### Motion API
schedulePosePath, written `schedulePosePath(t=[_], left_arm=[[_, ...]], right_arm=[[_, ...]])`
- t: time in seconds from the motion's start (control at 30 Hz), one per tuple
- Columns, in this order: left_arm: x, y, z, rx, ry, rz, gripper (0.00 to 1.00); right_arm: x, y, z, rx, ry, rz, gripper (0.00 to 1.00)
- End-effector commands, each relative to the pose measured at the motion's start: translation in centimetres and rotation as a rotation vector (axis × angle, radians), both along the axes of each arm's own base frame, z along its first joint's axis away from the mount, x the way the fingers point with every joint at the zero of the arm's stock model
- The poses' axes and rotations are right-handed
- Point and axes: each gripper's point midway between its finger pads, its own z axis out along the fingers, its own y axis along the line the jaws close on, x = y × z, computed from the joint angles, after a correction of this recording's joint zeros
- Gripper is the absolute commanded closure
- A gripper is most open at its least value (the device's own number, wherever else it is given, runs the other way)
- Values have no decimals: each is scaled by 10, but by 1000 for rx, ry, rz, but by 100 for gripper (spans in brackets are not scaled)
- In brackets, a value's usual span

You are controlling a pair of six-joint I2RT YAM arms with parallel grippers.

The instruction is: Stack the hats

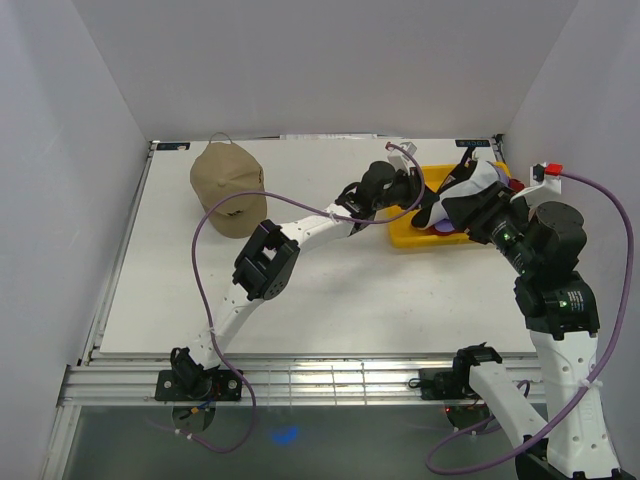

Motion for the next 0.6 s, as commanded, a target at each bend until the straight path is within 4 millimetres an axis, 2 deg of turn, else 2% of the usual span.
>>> schedulePosePath(t=[0.0, 0.2, 0.27, 0.37, 0.57], left_arm=[[-5, 1, 67, -84, -68, -8, 100], [-16, -1, 89, -118, -99, -61, 99], [-17, 1, 88, -114, -98, -61, 86], [-18, 5, 93, -114, -105, -53, 86], [-16, 7, 88, -109, -94, -38, 73]], right_arm=[[1, 1, 4, -15, -33, 13, 46], [0, 0, 3, -17, -32, 9, 47], [0, 0, 3, -19, -33, 9, 47], [0, 0, 2, -17, -32, 10, 47], [0, 1, -1, -17, -28, 15, 47]])
